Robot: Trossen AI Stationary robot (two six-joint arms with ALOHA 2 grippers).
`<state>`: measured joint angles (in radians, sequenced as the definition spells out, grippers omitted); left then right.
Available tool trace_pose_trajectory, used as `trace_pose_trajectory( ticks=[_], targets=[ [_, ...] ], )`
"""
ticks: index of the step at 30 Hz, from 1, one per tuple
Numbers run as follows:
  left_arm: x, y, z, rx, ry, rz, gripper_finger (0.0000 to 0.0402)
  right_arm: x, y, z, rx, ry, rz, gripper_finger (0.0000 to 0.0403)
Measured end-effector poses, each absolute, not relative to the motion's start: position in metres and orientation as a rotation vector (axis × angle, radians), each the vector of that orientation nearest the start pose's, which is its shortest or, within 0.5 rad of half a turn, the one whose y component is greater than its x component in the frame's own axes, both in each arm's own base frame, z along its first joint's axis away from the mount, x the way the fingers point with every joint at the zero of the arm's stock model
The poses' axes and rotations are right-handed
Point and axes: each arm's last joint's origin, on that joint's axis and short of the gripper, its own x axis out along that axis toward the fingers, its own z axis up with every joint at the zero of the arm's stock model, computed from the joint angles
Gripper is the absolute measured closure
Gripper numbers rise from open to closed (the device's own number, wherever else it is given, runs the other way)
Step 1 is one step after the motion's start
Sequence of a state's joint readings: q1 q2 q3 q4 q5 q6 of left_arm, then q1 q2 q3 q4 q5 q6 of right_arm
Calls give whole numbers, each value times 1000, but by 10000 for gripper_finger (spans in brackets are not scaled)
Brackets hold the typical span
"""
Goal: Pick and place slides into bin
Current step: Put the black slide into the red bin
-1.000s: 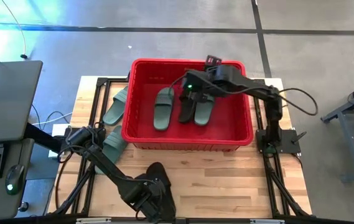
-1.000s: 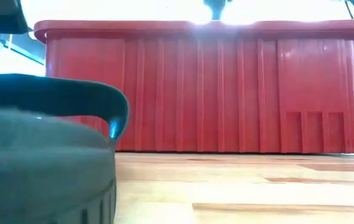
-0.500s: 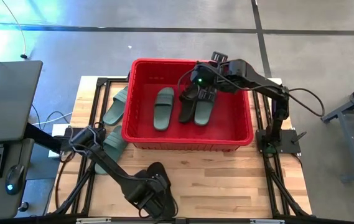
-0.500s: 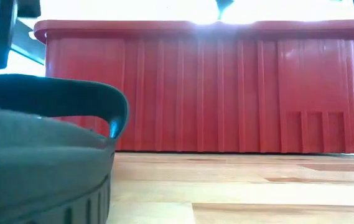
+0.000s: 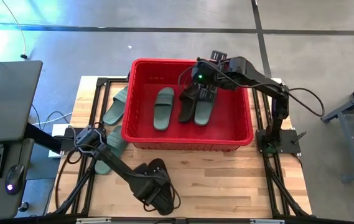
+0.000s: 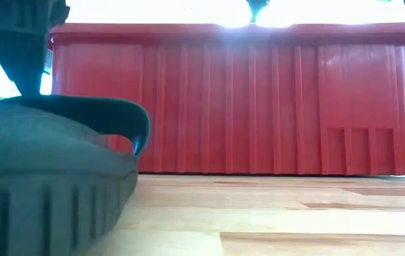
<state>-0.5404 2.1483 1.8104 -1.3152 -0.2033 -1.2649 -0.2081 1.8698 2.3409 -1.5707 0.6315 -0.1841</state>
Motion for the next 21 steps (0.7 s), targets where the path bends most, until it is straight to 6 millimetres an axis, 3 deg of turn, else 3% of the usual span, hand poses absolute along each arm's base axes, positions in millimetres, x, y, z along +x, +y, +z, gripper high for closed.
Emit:
trace_pose_trajectory(
  ticks=[12, 16, 21],
  targets=[
    [349, -187, 195, -283, 1475, 835, 275, 317, -94, 439, -370, 1182, -662, 222],
    [352, -186, 195, -289, 1470, 804, 276, 318, -93, 438, -351, 1180, -631, 222],
    [354, -184, 194, -268, 1461, 795, 321, 318, -93, 438, -350, 1180, -629, 222]
  ],
)
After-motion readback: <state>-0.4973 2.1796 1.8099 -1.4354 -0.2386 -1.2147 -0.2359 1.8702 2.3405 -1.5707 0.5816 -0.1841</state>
